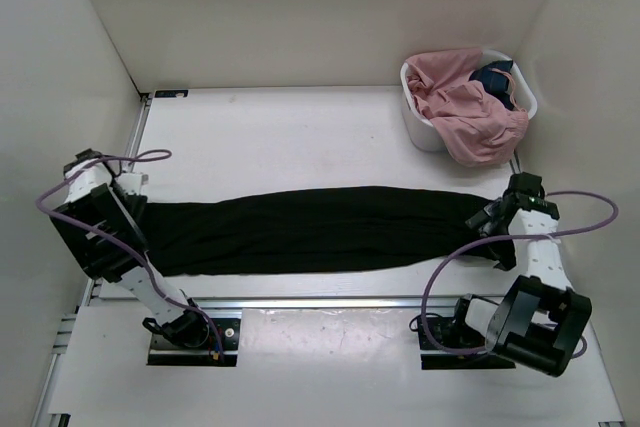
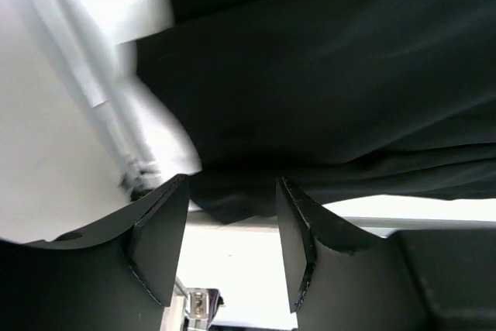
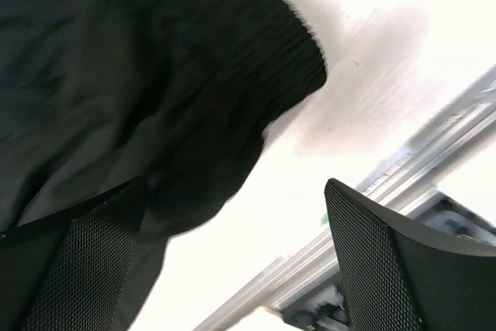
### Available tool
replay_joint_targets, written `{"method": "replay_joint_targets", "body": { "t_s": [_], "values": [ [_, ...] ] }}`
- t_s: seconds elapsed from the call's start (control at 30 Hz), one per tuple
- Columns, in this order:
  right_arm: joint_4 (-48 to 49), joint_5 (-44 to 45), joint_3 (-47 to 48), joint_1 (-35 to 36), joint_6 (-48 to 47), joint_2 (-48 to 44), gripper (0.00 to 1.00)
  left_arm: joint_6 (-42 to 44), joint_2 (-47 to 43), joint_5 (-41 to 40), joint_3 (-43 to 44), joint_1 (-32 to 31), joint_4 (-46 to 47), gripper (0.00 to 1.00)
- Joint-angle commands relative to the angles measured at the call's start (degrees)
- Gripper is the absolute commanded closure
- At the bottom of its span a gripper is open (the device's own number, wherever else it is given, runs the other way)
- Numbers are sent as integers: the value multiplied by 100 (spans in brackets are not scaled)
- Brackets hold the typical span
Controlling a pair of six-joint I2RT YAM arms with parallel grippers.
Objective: Fold and stack the trousers
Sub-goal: Fold the trousers
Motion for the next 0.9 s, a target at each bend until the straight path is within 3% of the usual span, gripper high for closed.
{"method": "replay_joint_targets", "body": {
  "t_s": [0.0, 0.2, 0.37, 0.4, 0.43, 0.53, 0.57, 0.67, 0.8, 0.87],
  "values": [
    [1027, -848, -503, -451, 212, 413, 1, -309, -71, 149, -316, -305, 254, 40],
    [2609, -1069, -742, -662, 301, 1573, 1, -556, 236, -211, -799, -657, 808, 40],
    [3656, -1438, -1014, -724, 633, 1865, 5, -609, 360, -492, -1037, -832, 1106, 40],
    [3971, -1491, -1076, -724, 731, 1866, 10, -609, 421, -545, -1037, -833, 1107, 40],
    [4131, -1622, -1129, -785, 836, 1953, 23, -679, 508, -546, -1037, -885, 1177, 40],
    [4544, -1816, -1182, -847, 1021, 2278, 42, -741, 641, -668, -1037, -1017, 1177, 40],
    [4545, -1816, -1121, -847, 1022, 2462, 60, -802, 641, -669, -1037, -1017, 1177, 40],
    [4484, -1721, -954, -847, 1022, 2665, 100, -855, 694, -669, -976, -1298, 1177, 40],
    [4090, -1422, -629, -1023, 960, 2570, 100, -969, 694, -669, -792, -1720, 1125, 40],
    [3661, -1098, -480, -1085, 785, 2037, 100, -1022, 694, -502, -599, -1913, 968, 40]
  ]
}}
